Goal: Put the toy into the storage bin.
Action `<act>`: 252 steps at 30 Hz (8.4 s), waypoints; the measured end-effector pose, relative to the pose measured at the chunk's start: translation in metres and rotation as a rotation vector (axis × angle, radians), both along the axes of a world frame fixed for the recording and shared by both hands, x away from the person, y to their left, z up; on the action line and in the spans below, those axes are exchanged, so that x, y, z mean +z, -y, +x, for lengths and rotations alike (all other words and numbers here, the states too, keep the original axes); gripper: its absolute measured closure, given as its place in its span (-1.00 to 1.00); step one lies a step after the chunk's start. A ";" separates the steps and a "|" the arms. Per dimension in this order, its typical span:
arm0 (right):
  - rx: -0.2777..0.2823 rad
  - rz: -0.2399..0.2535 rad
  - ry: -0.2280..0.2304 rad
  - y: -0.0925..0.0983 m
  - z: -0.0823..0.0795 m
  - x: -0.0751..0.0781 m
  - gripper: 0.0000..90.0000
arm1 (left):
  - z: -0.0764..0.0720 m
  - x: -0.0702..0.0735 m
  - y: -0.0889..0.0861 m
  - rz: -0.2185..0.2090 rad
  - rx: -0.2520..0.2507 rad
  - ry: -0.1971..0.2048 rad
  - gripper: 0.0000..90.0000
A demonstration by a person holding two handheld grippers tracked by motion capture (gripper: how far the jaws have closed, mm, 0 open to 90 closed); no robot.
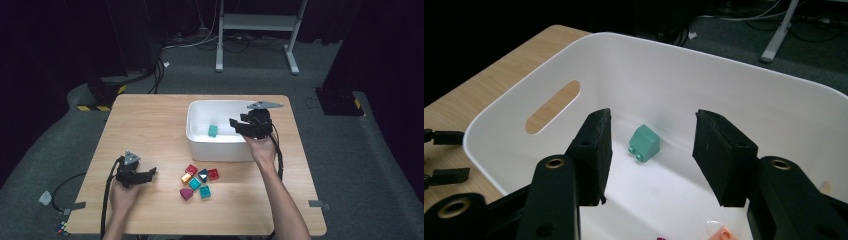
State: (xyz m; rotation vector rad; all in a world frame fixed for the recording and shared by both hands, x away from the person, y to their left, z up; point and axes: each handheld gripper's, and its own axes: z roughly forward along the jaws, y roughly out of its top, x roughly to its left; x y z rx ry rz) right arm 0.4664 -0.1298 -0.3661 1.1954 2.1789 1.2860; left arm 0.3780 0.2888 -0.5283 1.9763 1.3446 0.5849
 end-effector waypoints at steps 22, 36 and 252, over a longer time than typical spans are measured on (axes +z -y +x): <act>0.044 0.055 0.073 0.015 -0.054 -0.008 0.03 | 0.000 0.000 0.000 -0.003 0.002 0.002 -0.62; 0.070 0.057 0.084 0.013 -0.084 -0.031 0.02 | 0.000 0.000 0.000 -0.002 0.002 0.002 -0.62; -0.022 -0.006 -0.034 -0.006 0.020 -0.014 0.31 | 0.000 0.000 0.000 0.000 0.000 0.002 -0.59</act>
